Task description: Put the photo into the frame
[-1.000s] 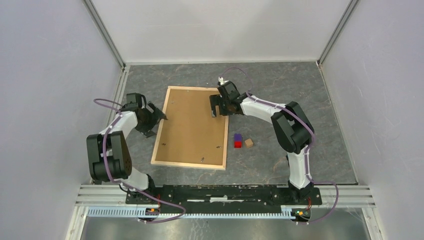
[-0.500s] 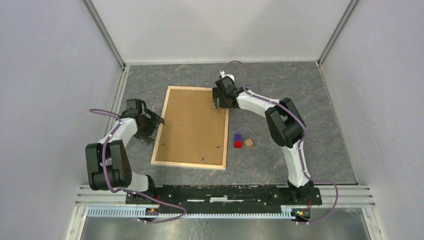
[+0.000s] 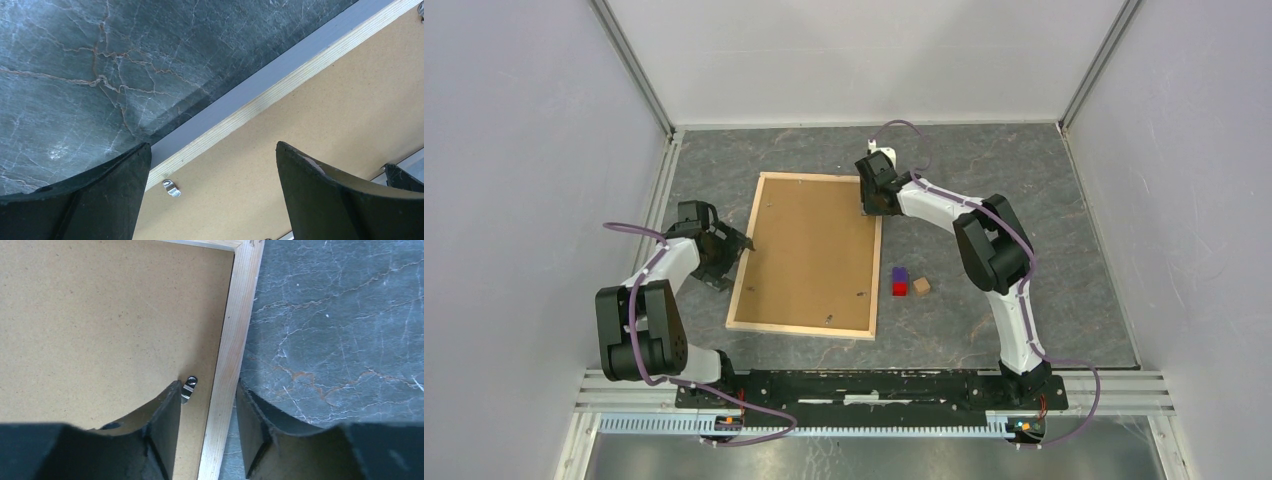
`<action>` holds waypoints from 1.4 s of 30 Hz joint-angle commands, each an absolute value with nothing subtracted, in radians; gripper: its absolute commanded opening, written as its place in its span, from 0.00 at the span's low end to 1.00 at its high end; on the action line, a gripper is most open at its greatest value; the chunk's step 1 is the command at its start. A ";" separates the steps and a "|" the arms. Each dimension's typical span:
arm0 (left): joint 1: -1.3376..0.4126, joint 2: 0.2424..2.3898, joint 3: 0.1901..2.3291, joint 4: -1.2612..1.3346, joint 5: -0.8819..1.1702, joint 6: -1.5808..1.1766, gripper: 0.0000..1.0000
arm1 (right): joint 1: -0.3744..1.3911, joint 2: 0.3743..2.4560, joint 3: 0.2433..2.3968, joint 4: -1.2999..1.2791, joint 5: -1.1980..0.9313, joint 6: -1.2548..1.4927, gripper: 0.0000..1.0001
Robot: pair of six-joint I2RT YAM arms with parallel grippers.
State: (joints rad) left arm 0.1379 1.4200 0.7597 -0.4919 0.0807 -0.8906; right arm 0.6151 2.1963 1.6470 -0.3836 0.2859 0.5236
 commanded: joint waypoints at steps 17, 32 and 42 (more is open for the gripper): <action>0.136 1.404 0.757 -0.468 0.078 -0.925 1.00 | 0.620 2.191 1.595 -0.344 0.278 0.276 0.36; 0.138 1.395 0.746 -0.443 0.093 -0.923 1.00 | 0.633 2.088 1.462 -0.258 0.048 0.379 0.70; 0.138 1.399 0.739 -0.442 0.094 -0.925 1.00 | 0.634 2.226 1.621 -0.180 -0.039 0.353 0.70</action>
State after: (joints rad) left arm 0.1394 1.4200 0.7464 -0.4698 0.0792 -0.8928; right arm 0.6167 2.1345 1.5181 -0.2600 0.0746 0.3614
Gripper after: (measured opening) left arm 0.996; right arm 0.692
